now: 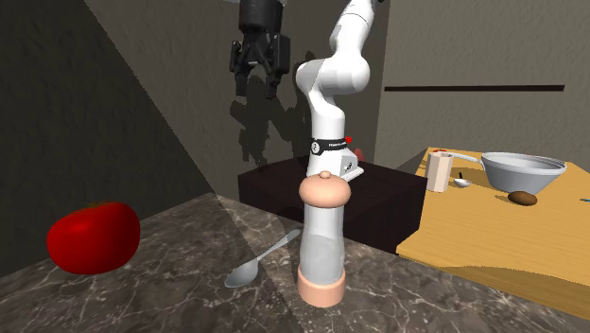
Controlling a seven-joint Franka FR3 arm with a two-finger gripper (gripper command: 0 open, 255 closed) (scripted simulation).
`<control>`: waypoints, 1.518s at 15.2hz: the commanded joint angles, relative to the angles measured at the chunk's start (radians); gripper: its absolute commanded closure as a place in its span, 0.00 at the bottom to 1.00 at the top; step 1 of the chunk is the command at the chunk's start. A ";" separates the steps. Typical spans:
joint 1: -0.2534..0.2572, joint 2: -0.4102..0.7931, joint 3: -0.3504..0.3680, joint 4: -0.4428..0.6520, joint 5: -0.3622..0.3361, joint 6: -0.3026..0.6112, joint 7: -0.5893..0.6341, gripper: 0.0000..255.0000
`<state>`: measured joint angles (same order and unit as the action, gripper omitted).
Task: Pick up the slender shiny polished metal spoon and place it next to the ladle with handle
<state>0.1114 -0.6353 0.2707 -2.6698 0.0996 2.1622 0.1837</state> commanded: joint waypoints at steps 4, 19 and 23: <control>0.010 0.144 0.091 -0.044 -0.018 0.195 0.052 0.00; -0.126 0.802 0.278 0.075 -0.853 0.589 0.718 0.00; -0.093 0.878 0.217 0.106 -0.983 0.607 0.814 0.00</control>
<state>0.0100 0.2216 0.5037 -2.5739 -0.8455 2.7646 0.9709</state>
